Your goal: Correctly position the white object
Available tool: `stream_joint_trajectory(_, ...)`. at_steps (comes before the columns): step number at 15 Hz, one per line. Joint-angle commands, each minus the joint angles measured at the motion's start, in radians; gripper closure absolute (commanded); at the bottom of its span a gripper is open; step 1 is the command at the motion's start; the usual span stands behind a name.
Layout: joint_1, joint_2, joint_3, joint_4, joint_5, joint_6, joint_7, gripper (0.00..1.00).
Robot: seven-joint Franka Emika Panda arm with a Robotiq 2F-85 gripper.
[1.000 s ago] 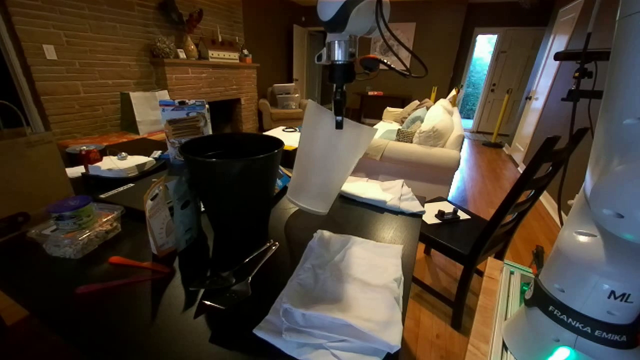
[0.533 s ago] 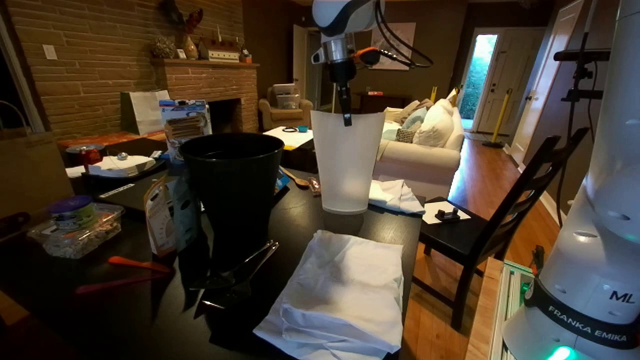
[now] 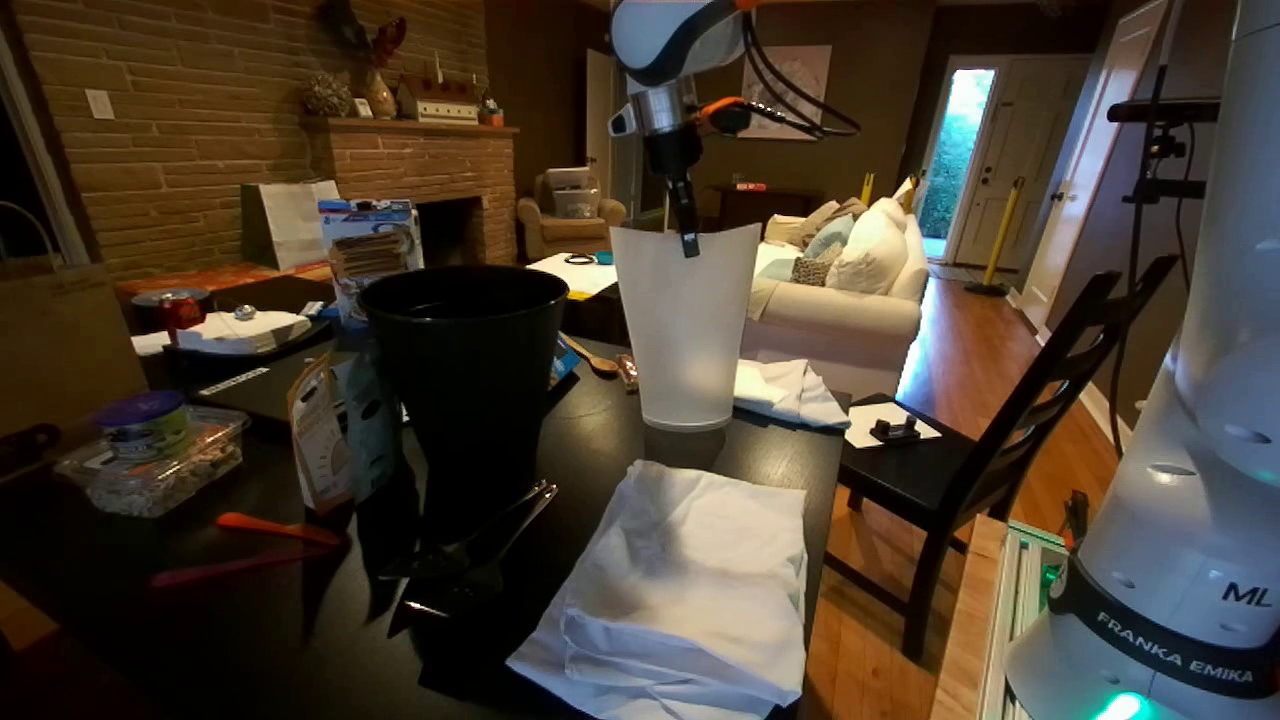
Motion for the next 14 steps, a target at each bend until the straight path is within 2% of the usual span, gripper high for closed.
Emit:
stream_joint_trajectory(1, 0.006, -0.053, -0.001, -0.065, -0.039, 0.046, 0.024, 0.97)
stream_joint_trajectory(4, 0.007, -0.082, -0.001, -0.107, -0.034, 0.069, 0.053, 0.97)
stream_joint_trajectory(5, 0.007, -0.09, -0.001, -0.119, -0.031, 0.073, 0.056, 0.87)
stream_joint_trajectory(6, 0.007, -0.097, -0.001, -0.13, -0.032, 0.077, 0.059, 0.64)
stream_joint_trajectory(8, 0.007, -0.111, -0.002, -0.141, -0.026, 0.075, 0.06, 0.6)
stream_joint_trajectory(14, 0.009, -0.151, -0.002, -0.131, -0.012, 0.077, 0.06, 0.2)
